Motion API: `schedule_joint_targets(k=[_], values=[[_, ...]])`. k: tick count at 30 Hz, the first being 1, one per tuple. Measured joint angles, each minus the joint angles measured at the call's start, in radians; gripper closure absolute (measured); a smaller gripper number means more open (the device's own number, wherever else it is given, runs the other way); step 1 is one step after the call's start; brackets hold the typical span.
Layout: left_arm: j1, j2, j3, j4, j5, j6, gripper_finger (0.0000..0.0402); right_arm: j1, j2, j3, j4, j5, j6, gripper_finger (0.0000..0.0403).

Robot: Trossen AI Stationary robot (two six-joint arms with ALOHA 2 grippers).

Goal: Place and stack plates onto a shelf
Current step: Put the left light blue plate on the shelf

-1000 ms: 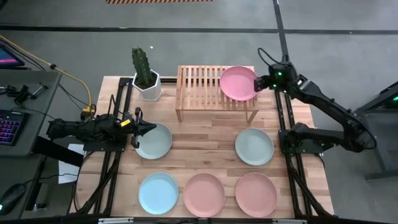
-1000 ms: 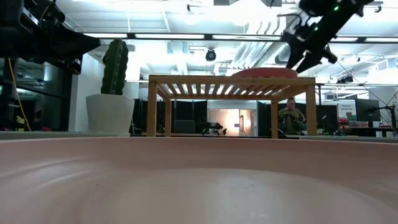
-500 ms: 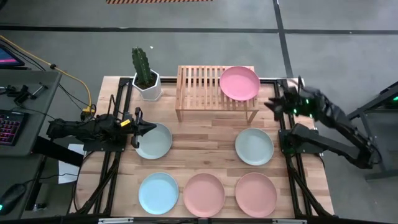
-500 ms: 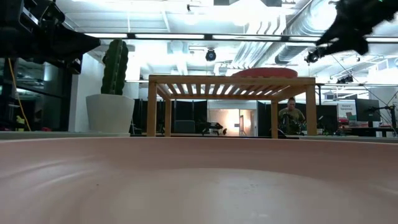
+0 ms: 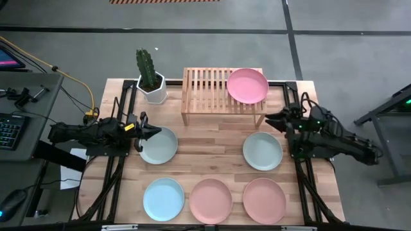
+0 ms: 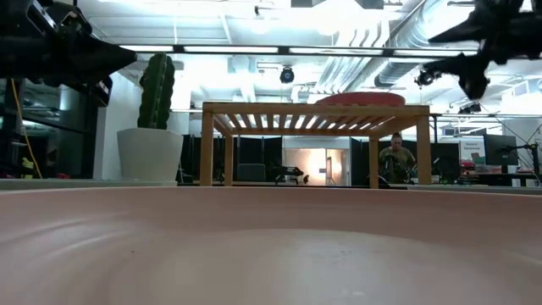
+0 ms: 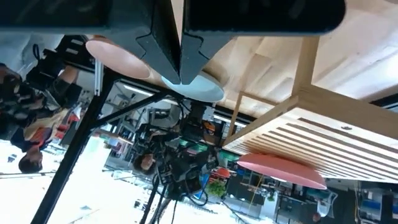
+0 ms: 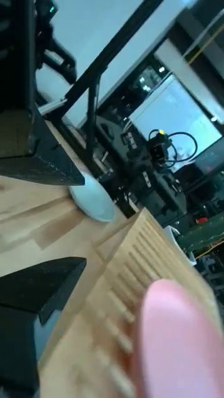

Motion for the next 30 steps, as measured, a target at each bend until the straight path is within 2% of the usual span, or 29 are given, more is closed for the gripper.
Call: schedule_joint_targets(k=[7,15,20,24,30], values=[[0.0,0.0,0.0,0.031,-0.015,0.034,0.0402,0.099,0.252,0.212,0.058,0.023,-0.176,0.0222],[0.0,0.0,0.0,0.054,-0.015,0.034,0.0402,0.36,0.575,0.321,0.211,0.048,-0.363,0.0222],[0.0,0.0,0.0,0.059,-0.015,0.034,0.0402,0.515,0.671,0.34,0.215,0.225,-0.41,0.0222],[0.0,0.002,0.0,0.113,-0.025,0.007,0.0397,0.597,0.682,0.343,0.213,0.339,-0.407,0.0222],[-0.004,0.097,0.013,0.128,0.023,-0.077,0.0344,0.659,0.681,0.344,0.213,0.496,-0.401,0.0222]])
